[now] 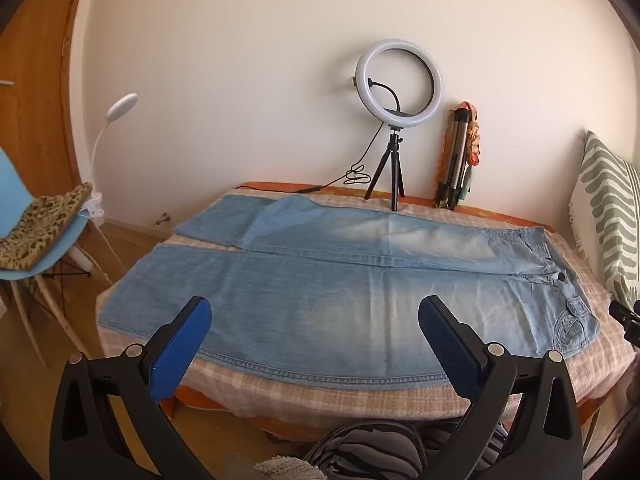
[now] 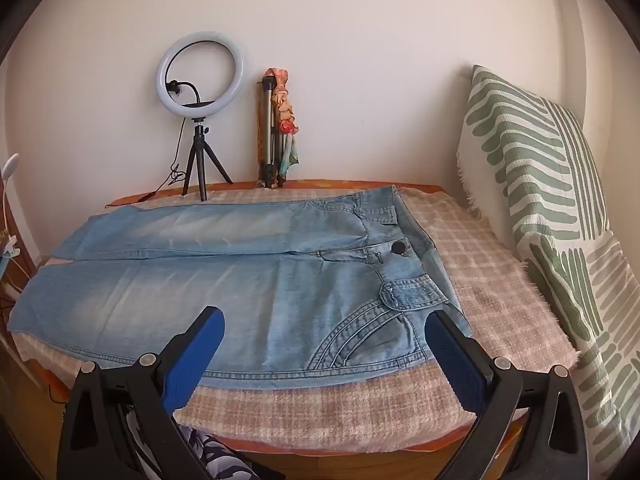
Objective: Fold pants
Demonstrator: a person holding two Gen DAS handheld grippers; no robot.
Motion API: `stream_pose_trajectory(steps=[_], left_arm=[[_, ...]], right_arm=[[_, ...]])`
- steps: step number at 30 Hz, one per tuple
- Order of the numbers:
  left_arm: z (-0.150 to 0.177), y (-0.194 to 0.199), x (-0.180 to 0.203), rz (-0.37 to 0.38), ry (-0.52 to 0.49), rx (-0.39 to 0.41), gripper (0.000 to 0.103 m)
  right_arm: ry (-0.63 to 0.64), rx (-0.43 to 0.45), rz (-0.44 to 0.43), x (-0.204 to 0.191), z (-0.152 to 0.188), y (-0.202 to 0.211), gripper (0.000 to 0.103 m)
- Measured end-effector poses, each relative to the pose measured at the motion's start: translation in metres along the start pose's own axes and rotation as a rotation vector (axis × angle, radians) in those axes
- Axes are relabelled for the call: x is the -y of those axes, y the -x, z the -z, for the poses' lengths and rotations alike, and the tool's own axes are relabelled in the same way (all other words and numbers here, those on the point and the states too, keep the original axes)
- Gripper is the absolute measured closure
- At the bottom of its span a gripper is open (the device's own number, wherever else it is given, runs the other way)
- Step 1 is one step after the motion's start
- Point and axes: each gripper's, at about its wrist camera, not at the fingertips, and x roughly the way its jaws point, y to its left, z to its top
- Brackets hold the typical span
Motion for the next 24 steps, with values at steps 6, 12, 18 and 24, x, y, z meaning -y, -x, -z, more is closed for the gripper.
stream_pose_trajectory(steps=[6,12,18,24], left_arm=[[0.0015,0.0014,-0.0022,0.005,0.006,0.004,0.0],[0.0074,0.0022,-0.004,-0.002,0.023,0.01,0.0],[0.0034,0.0002,-0.005,-0.005,0.025,0.0,0.0],[0.0053,-0.0003,-0.0043,-0.001,0.024,0.0,0.0]], right_arm=[[-0.004,0.001,-0.006,-0.0003,0.0,0.0007,0.001],[-0.002,-0.005,-0.01,-0.0015,0.0011,-0.0018,0.001],[-0.005,-0.005,-0.01,-0.0028,0.0017,-0.0014,0.001],[-0.004,-0.007,-0.01,-0.003,0.0016,-0.0018,0.001]])
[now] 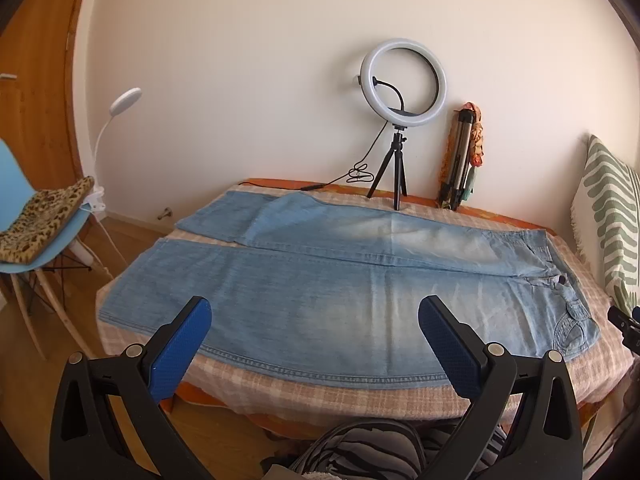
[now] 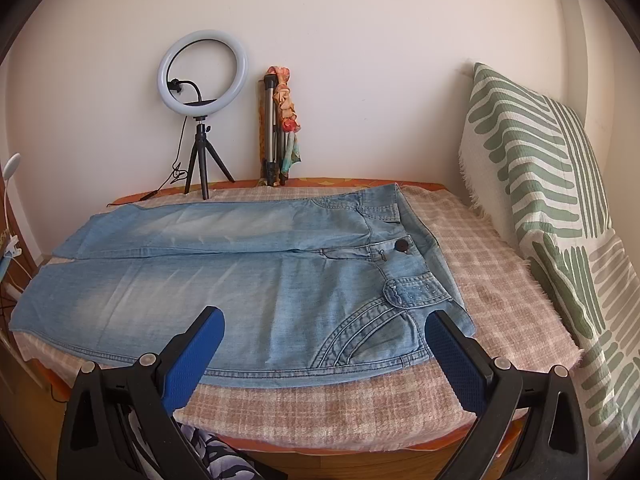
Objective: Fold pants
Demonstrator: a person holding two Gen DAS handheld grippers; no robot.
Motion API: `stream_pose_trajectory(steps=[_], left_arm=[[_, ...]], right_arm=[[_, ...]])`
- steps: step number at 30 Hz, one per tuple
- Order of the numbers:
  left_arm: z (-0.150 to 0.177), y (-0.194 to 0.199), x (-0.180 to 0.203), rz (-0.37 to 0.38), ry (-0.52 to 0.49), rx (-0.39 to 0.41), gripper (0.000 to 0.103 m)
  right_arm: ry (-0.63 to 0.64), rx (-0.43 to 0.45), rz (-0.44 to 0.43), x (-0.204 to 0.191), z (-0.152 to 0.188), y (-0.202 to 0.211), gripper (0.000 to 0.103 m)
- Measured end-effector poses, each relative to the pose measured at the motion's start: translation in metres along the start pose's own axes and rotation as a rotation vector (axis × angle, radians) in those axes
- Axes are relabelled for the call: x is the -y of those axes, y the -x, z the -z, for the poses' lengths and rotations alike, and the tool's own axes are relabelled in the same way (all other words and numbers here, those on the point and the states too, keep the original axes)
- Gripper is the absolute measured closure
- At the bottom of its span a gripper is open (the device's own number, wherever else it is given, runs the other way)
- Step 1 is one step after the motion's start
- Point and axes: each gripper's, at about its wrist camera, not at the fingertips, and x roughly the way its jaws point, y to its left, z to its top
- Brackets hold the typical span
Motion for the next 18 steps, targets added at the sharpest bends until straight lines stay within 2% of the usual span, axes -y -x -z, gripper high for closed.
stream_pose_trajectory(steps=[18], left_arm=[[-0.0024,0.0017,0.0021,0.007,0.0,0.002,0.0]], right_arm=[[-0.002,-0.003,-0.004,-0.0011,0.0008,-0.0011,0.001]])
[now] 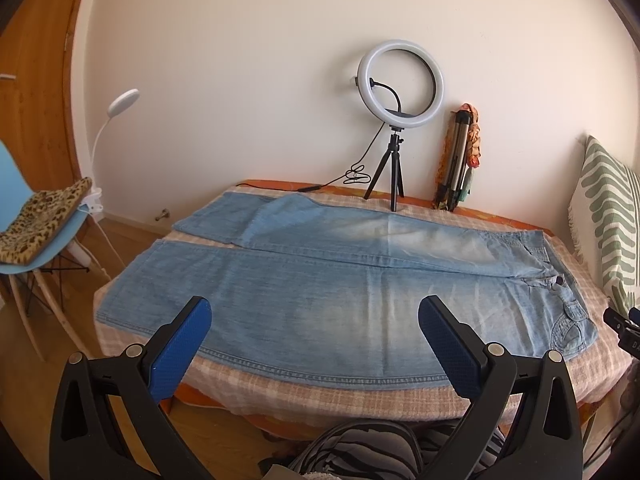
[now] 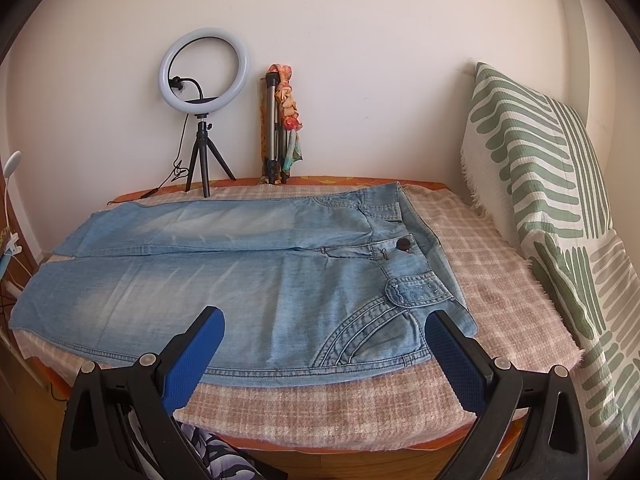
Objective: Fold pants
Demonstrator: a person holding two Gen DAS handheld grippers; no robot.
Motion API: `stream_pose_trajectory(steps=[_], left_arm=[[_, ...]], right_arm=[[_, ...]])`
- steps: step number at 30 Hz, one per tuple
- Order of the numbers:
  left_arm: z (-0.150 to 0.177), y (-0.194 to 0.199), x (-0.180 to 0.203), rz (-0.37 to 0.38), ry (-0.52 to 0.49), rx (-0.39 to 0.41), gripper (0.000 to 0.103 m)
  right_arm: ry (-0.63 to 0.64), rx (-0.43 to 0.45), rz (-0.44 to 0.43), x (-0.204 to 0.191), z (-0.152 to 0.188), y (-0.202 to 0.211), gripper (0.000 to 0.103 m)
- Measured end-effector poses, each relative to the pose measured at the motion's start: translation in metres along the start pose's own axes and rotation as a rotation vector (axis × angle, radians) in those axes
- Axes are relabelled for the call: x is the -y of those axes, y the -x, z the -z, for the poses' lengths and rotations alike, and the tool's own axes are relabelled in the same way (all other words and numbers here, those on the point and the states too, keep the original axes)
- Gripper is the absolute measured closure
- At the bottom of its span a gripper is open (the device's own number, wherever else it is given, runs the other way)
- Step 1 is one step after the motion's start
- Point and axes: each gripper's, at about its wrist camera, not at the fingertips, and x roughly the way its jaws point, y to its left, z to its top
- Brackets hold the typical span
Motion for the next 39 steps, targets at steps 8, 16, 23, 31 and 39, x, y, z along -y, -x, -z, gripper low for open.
stream_pose_trajectory(steps=[8,16,23,31,39], left_arm=[[-0.0007,0.0001,0.0014,-0.001,0.002,0.001,0.0],[-0.0016,0.0007,0.0022,0.0,-0.001,0.005,0.0],[-0.0022,0.0008,0.0024,-0.001,-0.006,0.005,0.0],[-0.0017,0.0006,0.0031,-0.001,-0.006,0.005,0.0],[-0.0019,-0.0005,0.0041,-0.001,-0.011,0.006,0.0]], right_arm=[[0.0,-0.001,0.0,-0.0001,0.0001,-0.0004,0.001],[0.0,-0.002,0.0,-0.0006,0.0004,-0.0011,0.001],[-0.002,-0.004,-0.003,-0.0015,-0.0001,-0.0016,0.001],[-0.001,-0.005,-0.003,-0.0018,-0.0002,-0.0024,0.001],[-0.001,-0.005,-0.003,-0.0021,-0.0002,-0.0035,0.001]])
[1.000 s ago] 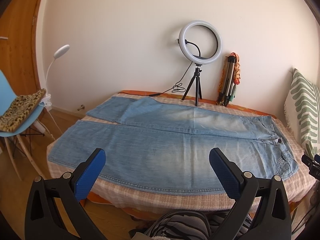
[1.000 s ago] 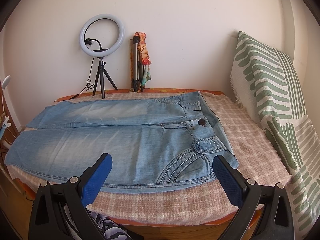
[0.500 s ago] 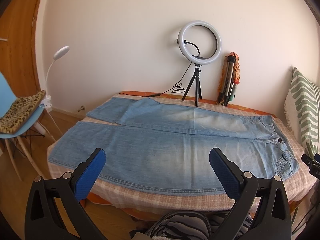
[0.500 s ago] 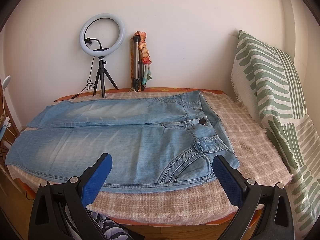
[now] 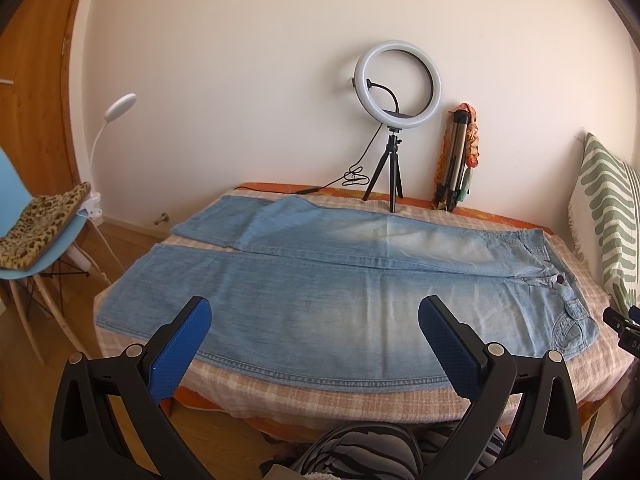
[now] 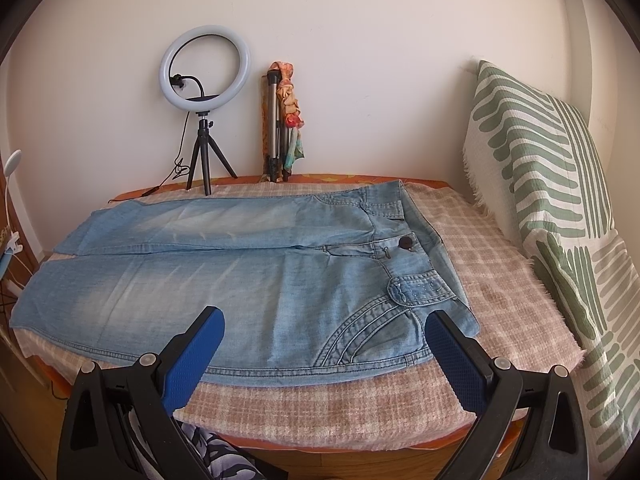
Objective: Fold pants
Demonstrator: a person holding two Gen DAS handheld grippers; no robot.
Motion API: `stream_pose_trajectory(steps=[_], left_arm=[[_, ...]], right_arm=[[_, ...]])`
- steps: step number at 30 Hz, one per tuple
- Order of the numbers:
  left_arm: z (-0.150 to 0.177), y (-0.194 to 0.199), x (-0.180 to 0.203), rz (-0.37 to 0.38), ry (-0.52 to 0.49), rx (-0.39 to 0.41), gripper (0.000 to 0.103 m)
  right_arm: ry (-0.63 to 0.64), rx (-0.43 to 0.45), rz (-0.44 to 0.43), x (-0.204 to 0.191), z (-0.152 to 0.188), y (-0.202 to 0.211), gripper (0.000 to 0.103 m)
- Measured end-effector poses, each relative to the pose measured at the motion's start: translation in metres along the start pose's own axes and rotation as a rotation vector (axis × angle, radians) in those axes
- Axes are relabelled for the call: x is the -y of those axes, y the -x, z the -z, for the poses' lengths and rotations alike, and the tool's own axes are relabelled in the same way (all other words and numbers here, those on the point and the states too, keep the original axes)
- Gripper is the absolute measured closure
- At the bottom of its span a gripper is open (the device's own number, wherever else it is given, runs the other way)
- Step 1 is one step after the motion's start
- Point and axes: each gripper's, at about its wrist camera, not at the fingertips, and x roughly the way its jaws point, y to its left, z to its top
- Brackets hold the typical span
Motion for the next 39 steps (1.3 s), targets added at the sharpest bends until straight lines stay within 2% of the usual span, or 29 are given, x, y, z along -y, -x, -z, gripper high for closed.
stream_pose_trajectory(steps=[15,19,25,30,39], left_arm=[[0.0,-0.004,0.0,-0.002,-0.005,-0.004,0.0],[-0.001,-0.009,-0.005,-0.024,-0.01,-0.007,0.0],[-0.004,-0.015,-0.02,-0.096,-0.028,0.0,0.0],[-0.006,-0.016,-0.034,-0.126,-0.056,-0.009,0.0],[-0.028,-0.02,-0.058,-0.123,-0.046,-0.012,0.0]], right_arm=[[0.004,-0.006,0.002,0.001,0.0,-0.003,0.001],[0.008,-0.006,0.002,0.002,0.0,-0.006,0.001],[0.03,0.019,0.0,0.005,-0.006,-0.005,0.001],[0.053,0.038,-0.015,0.01,-0.018,-0.006,0.002],[0.171,0.076,-0.056,0.004,-0.055,-0.024,0.002]])
